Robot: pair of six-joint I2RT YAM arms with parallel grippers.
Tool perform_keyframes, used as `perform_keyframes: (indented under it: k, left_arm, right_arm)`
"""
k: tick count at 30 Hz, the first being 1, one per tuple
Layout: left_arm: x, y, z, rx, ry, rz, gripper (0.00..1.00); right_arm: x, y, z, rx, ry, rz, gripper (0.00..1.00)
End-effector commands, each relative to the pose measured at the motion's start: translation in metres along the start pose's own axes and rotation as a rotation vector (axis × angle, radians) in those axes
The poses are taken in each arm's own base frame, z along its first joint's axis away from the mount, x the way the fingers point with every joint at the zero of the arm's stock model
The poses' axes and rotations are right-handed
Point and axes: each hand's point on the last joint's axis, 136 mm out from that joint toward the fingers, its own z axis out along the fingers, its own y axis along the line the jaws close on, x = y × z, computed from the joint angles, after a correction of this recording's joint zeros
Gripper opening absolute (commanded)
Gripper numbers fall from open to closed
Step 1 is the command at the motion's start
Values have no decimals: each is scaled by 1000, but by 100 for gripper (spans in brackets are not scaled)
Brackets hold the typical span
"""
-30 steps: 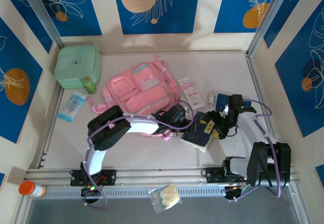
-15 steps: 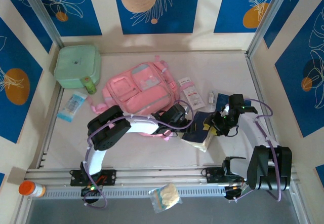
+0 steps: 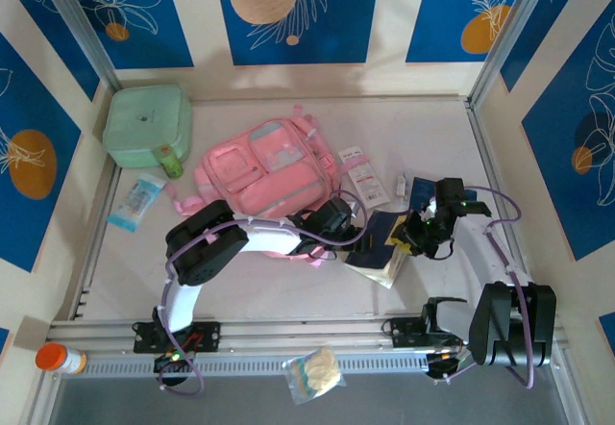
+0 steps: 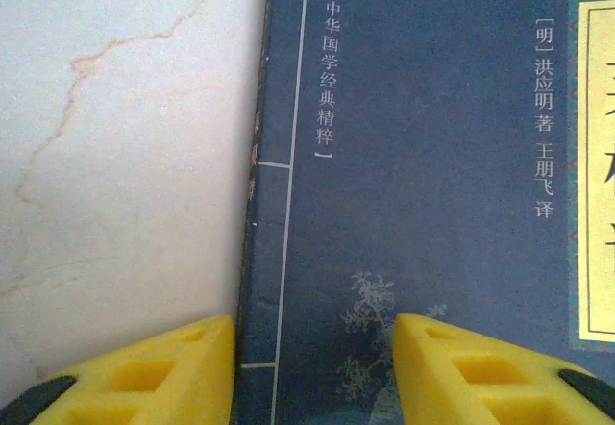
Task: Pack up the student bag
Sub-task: Pick up the book from the bottom-right of the table.
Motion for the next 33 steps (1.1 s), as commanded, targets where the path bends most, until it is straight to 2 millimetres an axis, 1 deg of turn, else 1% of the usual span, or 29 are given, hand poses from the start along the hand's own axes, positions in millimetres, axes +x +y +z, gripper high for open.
perform_keyframes:
  k: [1,7,12,14,15,16,17,19,21,23,26,30,33]
  left_arm:
    - [3,22,1,-55,6,-13,46]
    - [2,23,-1,-64,3,-9,46]
    - [-1,22,-2,-65,-2,-3,46]
    - [-7,23,-6,-63,-8,-8,47]
    - [-12,23,-12,-54,-15,-31,47]
    - [-18,16,-17,-14,-28,-38,48]
    - [-25,5,-26,29,-53,-32,49]
    - [-38,-10,-46,50,-91,-15,51]
    - [-49,-22,-67,51,-115,14,57]
    - [-55,-32,-89,67,-138,38,62]
    - [-63,-37,-121,104,-162,30,67]
    - [-73,-32,-166,150,-212,9,74]
    - [-79,-30,-194,172,-229,4,77]
  right_arm:
    - [3,10,-8,-25,6,-20,23]
    - [5,11,-12,-21,-1,-19,19]
    - [4,17,-18,-46,-17,-31,11]
    - [5,21,-20,-62,-18,-42,6]
    - [5,25,-22,-82,-18,-55,3]
    - [6,28,-24,-95,-23,-65,2]
    - [6,31,-28,-104,-35,-76,1]
    - [6,36,-36,-121,-60,-96,0]
    - [8,46,-46,-158,-77,-128,0]
    - [10,58,-57,-205,-84,-152,0]
    - [18,84,-75,-319,-75,-208,1]
    - [29,113,-97,-421,-58,-284,2]
    - [37,137,-109,-491,-49,-365,4]
